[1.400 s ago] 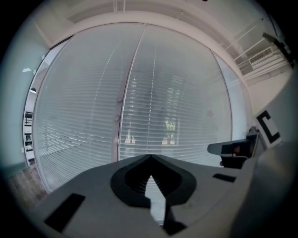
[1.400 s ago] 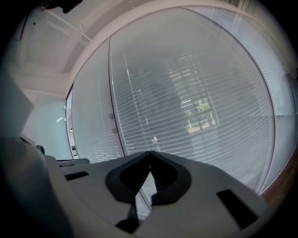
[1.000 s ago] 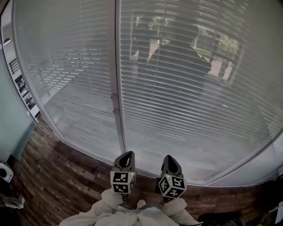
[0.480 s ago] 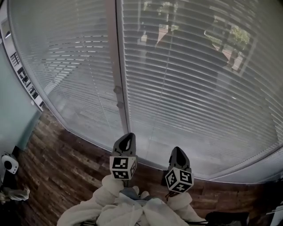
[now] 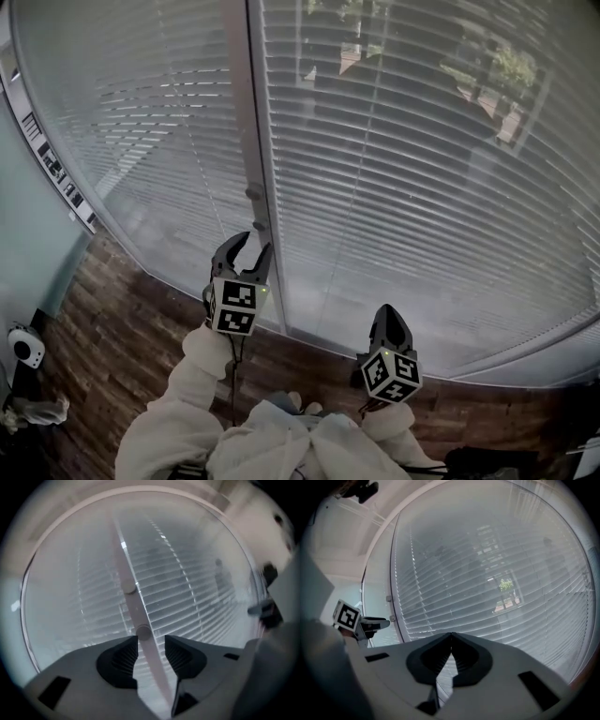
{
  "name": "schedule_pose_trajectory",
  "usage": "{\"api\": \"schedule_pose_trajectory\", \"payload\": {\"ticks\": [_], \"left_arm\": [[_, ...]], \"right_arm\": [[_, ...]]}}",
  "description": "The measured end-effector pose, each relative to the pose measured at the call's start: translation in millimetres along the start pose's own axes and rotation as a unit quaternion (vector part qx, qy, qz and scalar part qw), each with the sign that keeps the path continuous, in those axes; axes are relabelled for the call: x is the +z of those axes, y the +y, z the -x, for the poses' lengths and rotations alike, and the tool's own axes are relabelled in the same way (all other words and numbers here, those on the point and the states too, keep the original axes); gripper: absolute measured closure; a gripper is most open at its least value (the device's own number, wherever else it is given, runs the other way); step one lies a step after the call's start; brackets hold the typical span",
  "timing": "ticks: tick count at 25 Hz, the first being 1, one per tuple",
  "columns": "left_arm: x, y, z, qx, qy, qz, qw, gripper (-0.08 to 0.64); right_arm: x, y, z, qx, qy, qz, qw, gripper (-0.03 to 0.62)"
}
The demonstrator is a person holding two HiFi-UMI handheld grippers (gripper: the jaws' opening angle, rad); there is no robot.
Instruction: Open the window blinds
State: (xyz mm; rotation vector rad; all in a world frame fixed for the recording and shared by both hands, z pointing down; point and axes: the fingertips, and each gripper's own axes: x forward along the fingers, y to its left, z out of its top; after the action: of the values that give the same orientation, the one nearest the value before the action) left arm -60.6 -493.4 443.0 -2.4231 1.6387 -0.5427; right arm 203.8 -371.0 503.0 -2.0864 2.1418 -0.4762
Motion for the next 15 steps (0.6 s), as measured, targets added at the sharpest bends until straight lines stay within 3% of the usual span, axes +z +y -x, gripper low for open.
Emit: {"api": "schedule_pose_trajectory", "payload": {"ticks": [2,3,6,8,10,15], "left_arm": [[5,-5,-3,-0.04,-0.001,0.148,0.9881,0.384],[8,-4,-6,-0.044,-0.003,0.199,0.979,0.384],[16,10,-15,-0.018,-0.011,0.286,0.9582,0.385],[20,20,-18,0.002,-0.02,0.314,0.9493,0.385],[22,28,-20,0.017,-0.032,0.32,0.9467,0.39],[26,31,-25,0.018,-0.037,0.299,0.9533,0.434]], "right_arm": [[5,1,-3,0.0,-0.004,0.002,1.0,0.578],[9,2,-5,0.0,-0.006,0.004,1.0,0.578],[22,5,-12,0.001,-0.009,0.009,1.0,0.578],[27,7,-15,0.0,-0.008,0.01,1.0,0.578],[26,7,-17,0.0,-0.007,0.012,1.0,0.578],[25,-3,-15,-0.009,-0.007,0.01,1.0,0.578]]}}
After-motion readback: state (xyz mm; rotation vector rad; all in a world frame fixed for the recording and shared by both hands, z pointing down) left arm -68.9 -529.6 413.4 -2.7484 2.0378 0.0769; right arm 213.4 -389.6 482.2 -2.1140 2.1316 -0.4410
